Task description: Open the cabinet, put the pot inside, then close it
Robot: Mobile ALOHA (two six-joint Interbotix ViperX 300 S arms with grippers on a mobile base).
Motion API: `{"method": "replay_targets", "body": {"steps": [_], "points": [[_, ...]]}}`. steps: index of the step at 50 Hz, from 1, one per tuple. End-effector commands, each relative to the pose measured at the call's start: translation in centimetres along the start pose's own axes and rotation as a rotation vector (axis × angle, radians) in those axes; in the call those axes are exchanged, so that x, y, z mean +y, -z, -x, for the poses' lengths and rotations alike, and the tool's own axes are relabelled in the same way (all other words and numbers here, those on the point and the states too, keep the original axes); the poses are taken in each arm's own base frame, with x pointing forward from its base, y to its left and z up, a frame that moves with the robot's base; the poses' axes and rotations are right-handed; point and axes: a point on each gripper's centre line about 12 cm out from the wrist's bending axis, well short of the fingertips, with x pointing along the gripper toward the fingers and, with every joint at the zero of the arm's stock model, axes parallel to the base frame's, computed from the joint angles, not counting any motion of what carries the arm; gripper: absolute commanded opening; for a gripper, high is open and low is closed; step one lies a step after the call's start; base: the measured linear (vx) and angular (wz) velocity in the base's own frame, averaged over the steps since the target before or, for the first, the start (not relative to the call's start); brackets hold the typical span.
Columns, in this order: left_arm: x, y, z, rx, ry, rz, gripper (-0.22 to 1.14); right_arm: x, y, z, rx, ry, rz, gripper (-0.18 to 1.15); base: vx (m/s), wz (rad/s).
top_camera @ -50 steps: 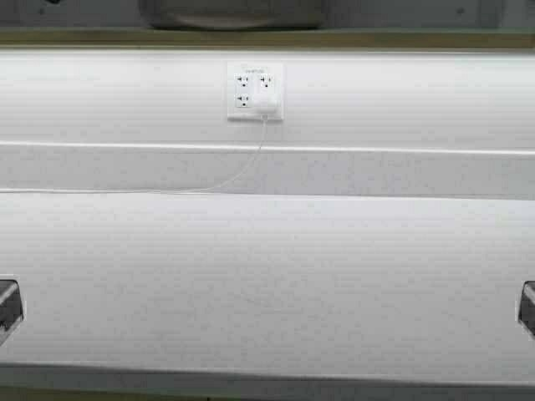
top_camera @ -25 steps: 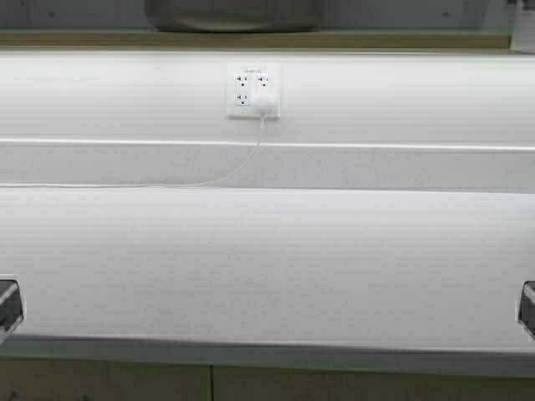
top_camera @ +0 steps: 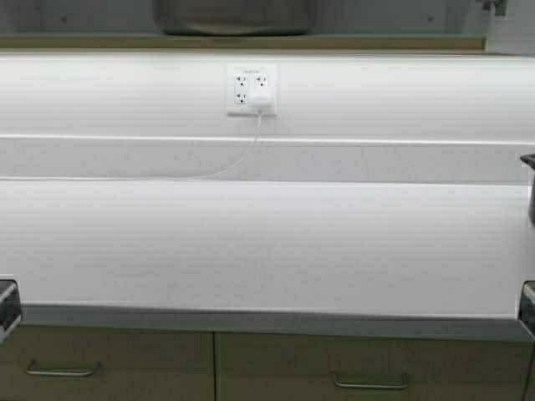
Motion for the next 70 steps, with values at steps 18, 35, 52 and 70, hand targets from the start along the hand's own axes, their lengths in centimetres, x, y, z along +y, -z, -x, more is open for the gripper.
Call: {"method": "replay_targets", "body": {"steps": [18,35,52,70], "points": [[6.6,-1.5,4.3,0.125,-0.223,-0.233,0.03,-0.4,-0.2,4.3,-0.027,0.025,0.135,0.07,-0.19,-0.22],[9.9,-6.1,9.3,0.07,-0.409,-0.269,0.03,-4.1,-2.3,10.1,-0.187,0.197,0.099,0.07,-0.21,-0.13],[11.4,-8.8,12.3,0.056,-0.533,-0.3,0.03,-9.7,-3.4,12.7,-0.212,0.482,0.092,0.07,-0.17,0.0],[16.9,-11.0,13.6,-0.029,-0.731,-0.071,0.03,-16.3,-7.3,12.9,-0.234,0.71,0.08,0.07,-0.2,0.04]]}}
